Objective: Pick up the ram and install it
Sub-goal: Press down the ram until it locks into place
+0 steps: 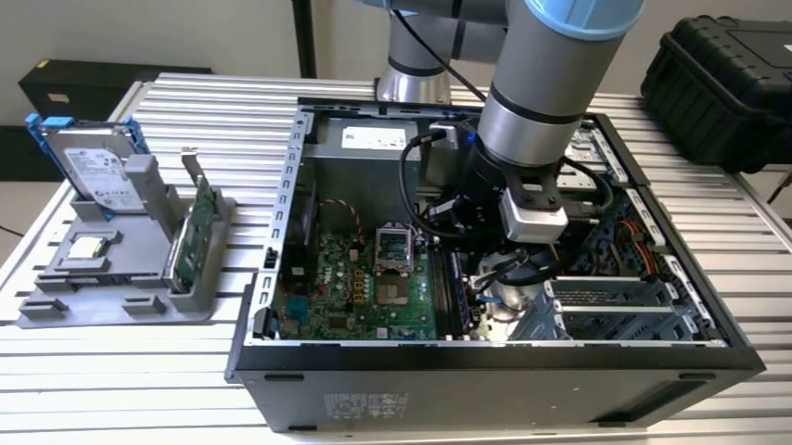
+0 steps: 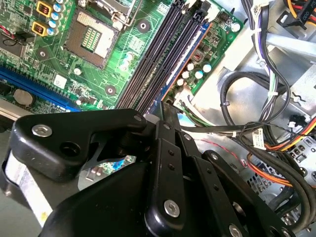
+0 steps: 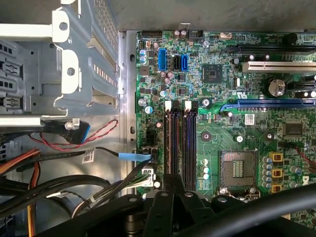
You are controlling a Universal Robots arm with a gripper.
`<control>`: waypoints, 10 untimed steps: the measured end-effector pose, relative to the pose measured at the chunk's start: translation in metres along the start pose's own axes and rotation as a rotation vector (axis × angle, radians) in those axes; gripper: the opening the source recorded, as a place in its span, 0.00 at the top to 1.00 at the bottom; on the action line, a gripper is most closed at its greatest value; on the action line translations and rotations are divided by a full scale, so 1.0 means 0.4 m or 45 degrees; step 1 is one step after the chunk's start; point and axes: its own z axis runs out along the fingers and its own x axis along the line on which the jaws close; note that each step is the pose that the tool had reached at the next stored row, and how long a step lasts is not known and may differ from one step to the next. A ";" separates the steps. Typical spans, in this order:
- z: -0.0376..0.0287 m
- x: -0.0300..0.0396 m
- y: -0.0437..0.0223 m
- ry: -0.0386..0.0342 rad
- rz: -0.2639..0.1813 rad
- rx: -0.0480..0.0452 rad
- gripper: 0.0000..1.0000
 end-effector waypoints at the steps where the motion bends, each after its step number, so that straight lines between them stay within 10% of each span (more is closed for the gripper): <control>1: 0.000 0.000 0.000 0.0000 0.000 0.000 1.00; 10: 0.000 0.000 0.000 0.0000 0.000 0.000 1.00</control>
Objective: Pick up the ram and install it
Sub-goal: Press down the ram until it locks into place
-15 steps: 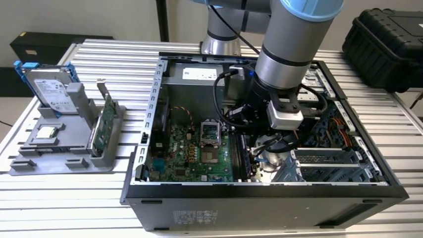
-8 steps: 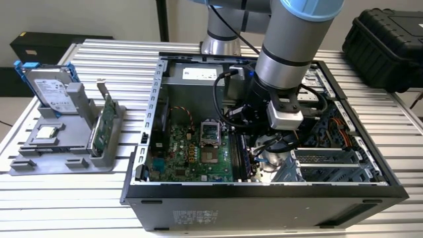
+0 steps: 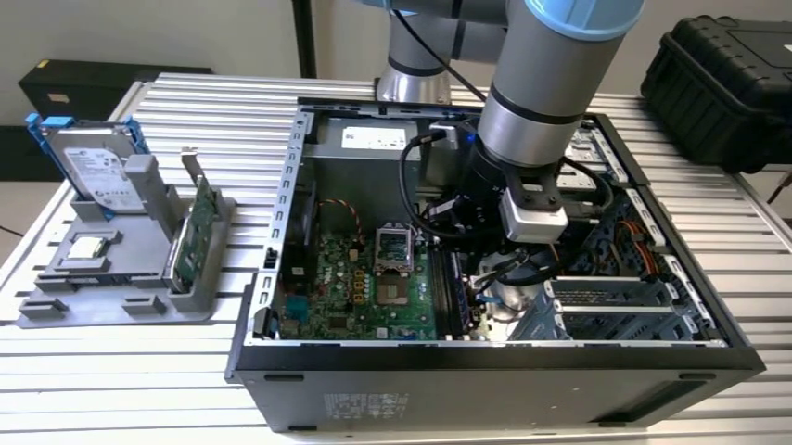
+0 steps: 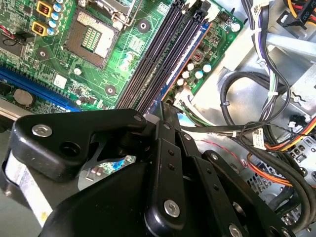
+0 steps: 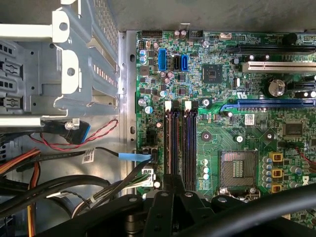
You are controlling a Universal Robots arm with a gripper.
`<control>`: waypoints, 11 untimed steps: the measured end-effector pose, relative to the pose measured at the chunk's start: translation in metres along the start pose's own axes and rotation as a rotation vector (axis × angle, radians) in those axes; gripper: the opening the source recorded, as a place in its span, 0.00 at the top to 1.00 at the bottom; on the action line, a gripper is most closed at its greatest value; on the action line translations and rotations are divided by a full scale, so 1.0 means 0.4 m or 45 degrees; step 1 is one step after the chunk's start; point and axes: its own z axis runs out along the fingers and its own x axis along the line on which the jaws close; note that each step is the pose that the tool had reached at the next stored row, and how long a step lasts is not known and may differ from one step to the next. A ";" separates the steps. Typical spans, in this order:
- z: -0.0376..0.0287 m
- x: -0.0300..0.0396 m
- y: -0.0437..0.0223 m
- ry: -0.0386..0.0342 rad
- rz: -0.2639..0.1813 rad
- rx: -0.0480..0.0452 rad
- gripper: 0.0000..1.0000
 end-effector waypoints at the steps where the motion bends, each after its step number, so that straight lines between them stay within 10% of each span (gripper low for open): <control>1: 0.000 0.000 0.000 0.0000 0.000 0.000 1.00; 11: 0.000 0.000 0.000 0.0072 -0.153 -0.006 1.00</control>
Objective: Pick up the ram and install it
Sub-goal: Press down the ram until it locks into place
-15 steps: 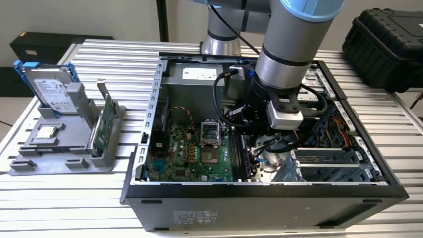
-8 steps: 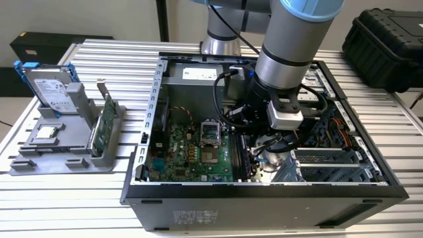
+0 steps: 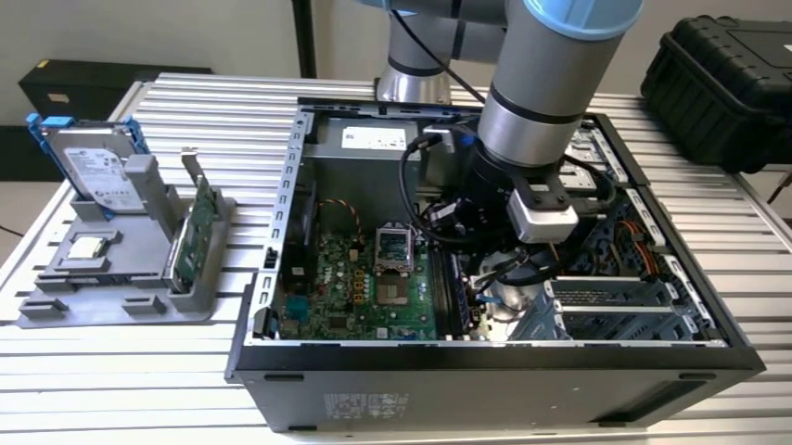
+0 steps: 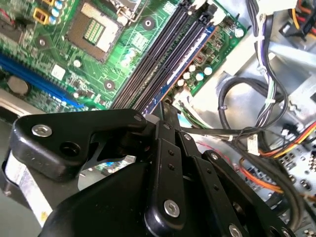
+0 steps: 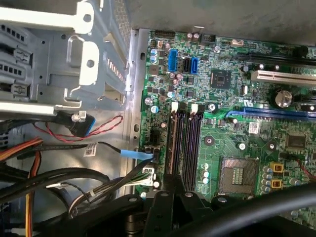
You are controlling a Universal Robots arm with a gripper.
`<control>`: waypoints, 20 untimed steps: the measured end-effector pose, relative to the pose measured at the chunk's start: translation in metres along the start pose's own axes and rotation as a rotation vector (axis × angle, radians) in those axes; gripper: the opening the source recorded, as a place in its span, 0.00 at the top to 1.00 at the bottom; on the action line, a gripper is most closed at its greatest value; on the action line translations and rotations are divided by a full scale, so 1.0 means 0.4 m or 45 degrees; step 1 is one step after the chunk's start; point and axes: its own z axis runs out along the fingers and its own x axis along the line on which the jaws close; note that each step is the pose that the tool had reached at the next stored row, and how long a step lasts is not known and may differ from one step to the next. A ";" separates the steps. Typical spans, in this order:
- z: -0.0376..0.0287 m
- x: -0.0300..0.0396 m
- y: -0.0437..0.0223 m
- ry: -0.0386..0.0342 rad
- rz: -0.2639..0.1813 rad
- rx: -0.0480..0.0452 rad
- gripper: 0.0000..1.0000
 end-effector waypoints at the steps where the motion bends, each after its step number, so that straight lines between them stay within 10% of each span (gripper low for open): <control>1: 0.000 0.000 0.000 0.0011 -0.023 -0.001 1.00; 20: 0.001 0.000 0.000 0.0216 -0.461 -0.019 1.00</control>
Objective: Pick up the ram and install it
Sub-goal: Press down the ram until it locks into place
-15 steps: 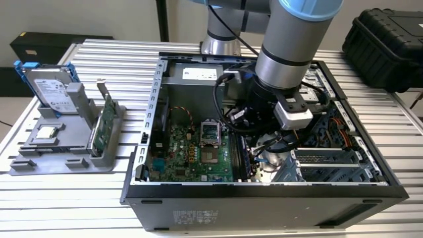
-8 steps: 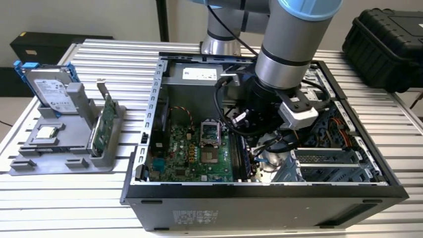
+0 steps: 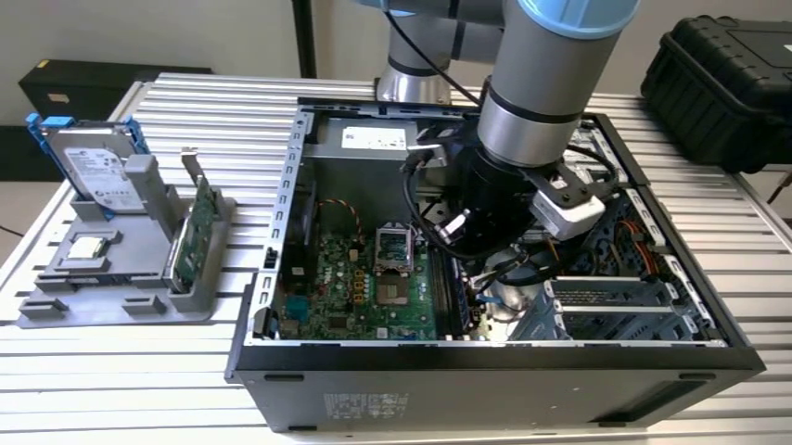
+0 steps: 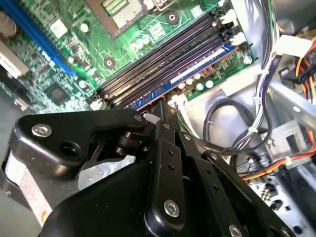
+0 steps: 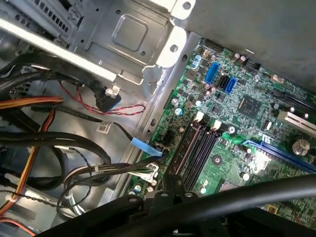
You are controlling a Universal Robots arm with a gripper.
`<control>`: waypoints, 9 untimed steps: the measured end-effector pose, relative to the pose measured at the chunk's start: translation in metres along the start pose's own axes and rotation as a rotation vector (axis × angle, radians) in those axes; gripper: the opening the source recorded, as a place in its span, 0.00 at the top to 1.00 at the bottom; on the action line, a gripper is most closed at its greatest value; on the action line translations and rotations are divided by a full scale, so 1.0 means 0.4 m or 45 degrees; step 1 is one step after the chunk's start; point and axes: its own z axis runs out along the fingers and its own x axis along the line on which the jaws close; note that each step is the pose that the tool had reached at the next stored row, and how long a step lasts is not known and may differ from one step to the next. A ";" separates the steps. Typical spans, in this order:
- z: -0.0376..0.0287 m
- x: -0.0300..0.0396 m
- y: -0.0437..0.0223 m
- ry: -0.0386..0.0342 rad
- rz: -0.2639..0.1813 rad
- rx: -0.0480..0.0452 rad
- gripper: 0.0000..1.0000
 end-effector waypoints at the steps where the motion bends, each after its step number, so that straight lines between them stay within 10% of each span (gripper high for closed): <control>1: 0.000 0.000 0.000 0.0011 -0.024 -0.001 1.00; 9: 0.000 0.000 0.000 0.0097 -0.208 -0.009 1.00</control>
